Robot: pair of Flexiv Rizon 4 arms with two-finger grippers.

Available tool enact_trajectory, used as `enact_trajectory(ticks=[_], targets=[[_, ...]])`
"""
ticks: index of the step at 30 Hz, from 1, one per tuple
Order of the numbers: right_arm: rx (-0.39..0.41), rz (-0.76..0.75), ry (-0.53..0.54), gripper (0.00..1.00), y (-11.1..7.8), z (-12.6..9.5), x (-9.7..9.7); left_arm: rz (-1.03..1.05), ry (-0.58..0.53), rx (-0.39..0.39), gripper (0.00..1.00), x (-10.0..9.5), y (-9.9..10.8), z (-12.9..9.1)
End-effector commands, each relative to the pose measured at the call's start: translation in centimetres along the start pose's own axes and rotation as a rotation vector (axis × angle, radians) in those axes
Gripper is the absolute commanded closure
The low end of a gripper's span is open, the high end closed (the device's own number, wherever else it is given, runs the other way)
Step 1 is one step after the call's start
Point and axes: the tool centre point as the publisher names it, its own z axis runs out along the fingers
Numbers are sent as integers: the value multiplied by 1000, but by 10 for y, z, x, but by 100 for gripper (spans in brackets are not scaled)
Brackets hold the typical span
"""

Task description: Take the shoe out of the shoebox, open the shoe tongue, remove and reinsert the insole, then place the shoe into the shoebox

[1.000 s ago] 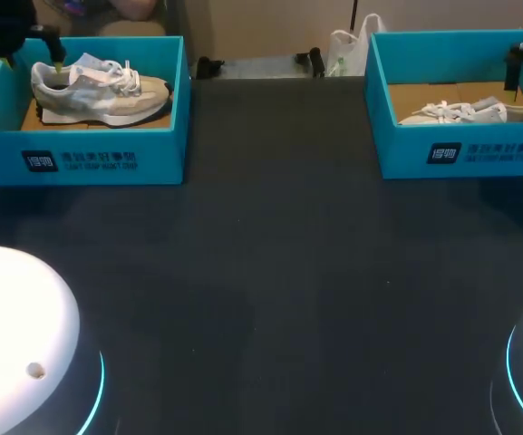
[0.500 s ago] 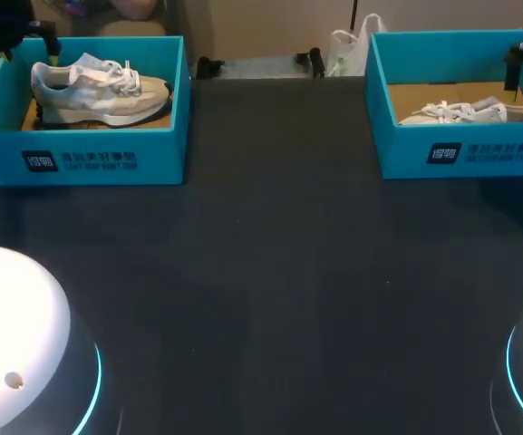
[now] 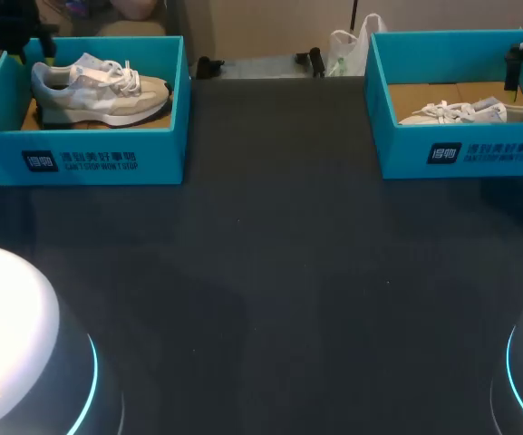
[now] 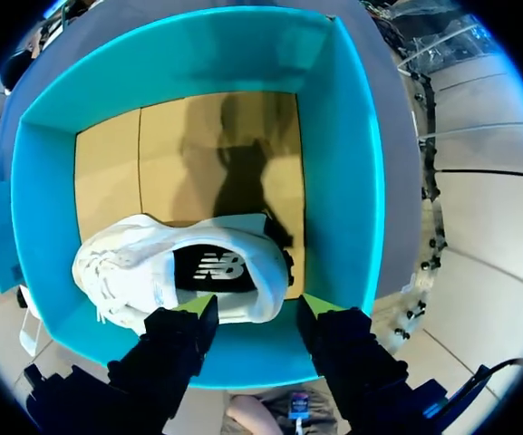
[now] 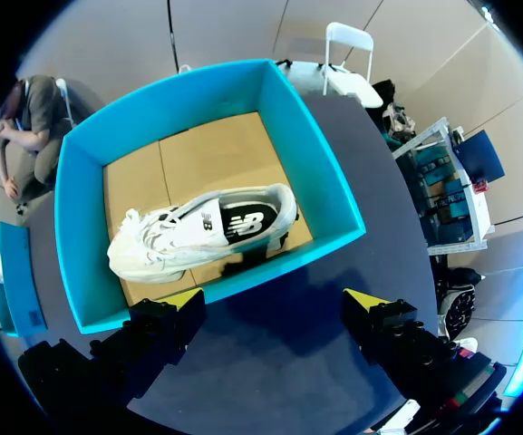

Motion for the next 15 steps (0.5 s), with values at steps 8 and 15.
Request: enact_trajectory(ticks=[8, 15], targets=[[-1, 0, 2, 0, 0, 0, 0, 21, -17, 34, 55, 6, 7, 14], [-1, 0, 2, 0, 0, 0, 0, 34, -25, 55, 55, 9, 4, 25]])
